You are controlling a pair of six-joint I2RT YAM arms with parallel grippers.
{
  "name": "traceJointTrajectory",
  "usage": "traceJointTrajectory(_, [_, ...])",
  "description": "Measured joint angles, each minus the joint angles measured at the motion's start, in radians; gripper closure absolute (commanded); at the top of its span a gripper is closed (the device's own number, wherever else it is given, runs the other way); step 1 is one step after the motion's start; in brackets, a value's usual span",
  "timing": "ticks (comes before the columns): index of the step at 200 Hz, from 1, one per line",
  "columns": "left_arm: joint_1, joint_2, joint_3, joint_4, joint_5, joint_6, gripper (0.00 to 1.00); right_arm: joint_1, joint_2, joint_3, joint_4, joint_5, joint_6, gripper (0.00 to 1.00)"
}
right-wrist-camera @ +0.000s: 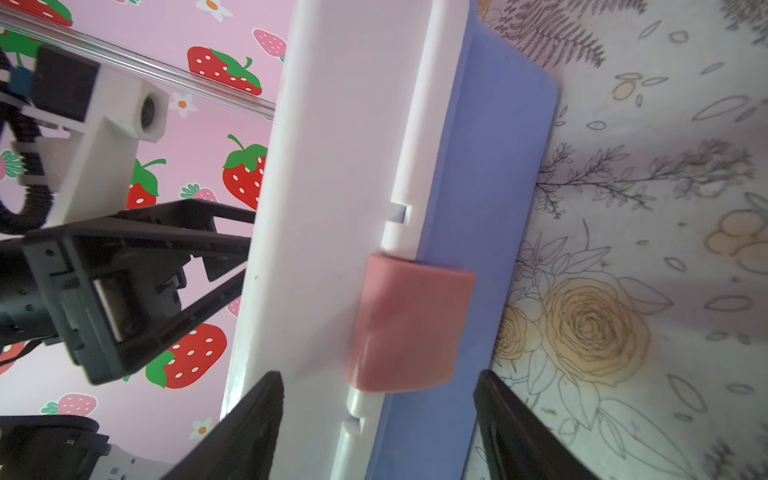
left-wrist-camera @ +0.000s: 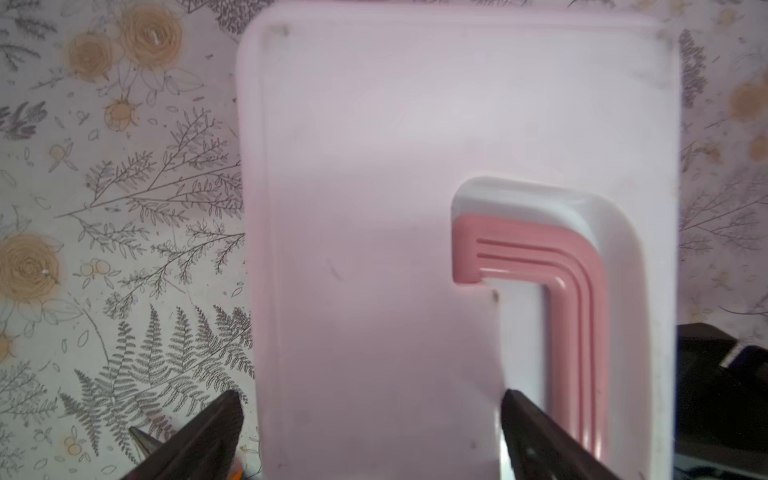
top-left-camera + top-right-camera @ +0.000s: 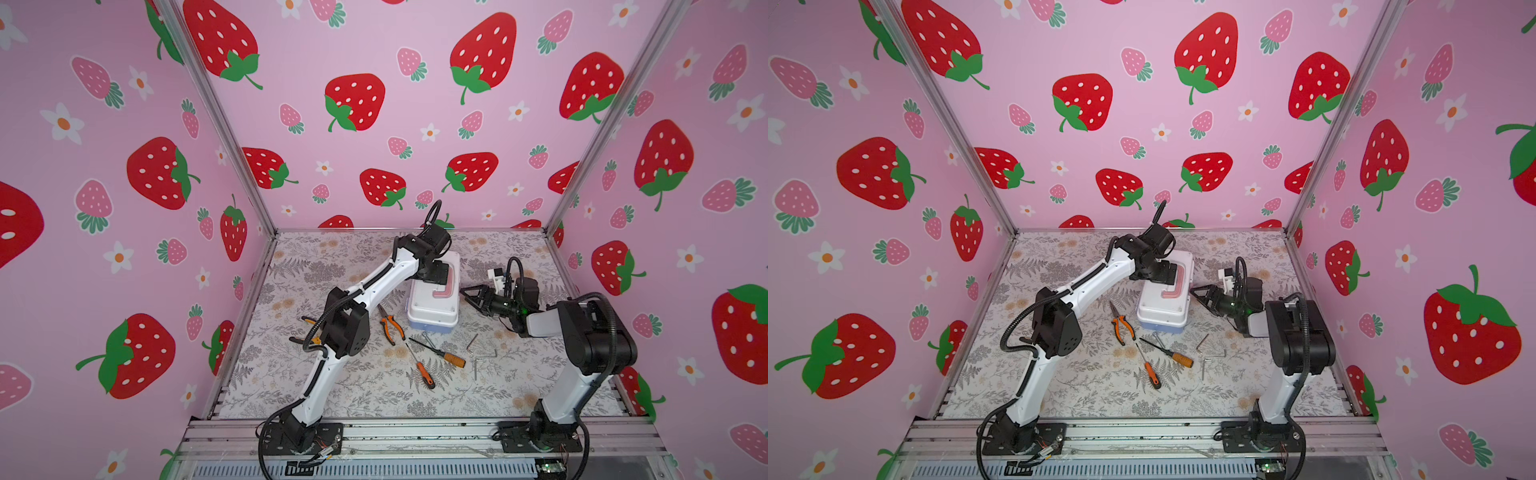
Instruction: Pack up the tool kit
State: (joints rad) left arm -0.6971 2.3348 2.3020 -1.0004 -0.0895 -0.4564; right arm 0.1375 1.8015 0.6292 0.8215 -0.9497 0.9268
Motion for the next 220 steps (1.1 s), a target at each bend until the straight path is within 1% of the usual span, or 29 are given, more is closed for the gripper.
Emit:
traceJointTrajectory(30, [0.0,0.002,0.0,-0.002,0.018,-0.005,0.19,0.0,-0.002,0.0,-0.019,0.003,-0.011,0.24])
traceJointTrajectory(60, [0.001,0.002,0.0,-0.001,0.02,-0.013,0.25,0.0,-0.002,0.0,-0.023,0.003,-0.013,0.27])
traceJointTrajectory(85, [0.007,0.0,-0.001,0.001,0.031,-0.021,0.27,0.0,-0.006,0.0,-0.022,0.003,-0.015,0.32])
traceJointTrajectory(137, [0.045,-0.048,-0.081,0.048,0.11,-0.029,0.3,0.0,-0.021,0.0,0.018,-0.008,0.005,0.36])
traceJointTrajectory(159, [0.06,-0.071,-0.12,0.073,0.138,-0.036,0.3,0.0,-0.02,0.0,0.071,-0.021,0.042,0.36])
traceJointTrajectory(180, [0.068,-0.085,-0.147,0.092,0.155,-0.039,0.3,0.005,-0.007,0.006,0.113,-0.033,0.071,0.31])
traceJointTrajectory(220, [0.082,-0.113,-0.199,0.132,0.187,-0.043,0.3,0.023,0.077,0.043,0.188,-0.048,0.128,0.3])
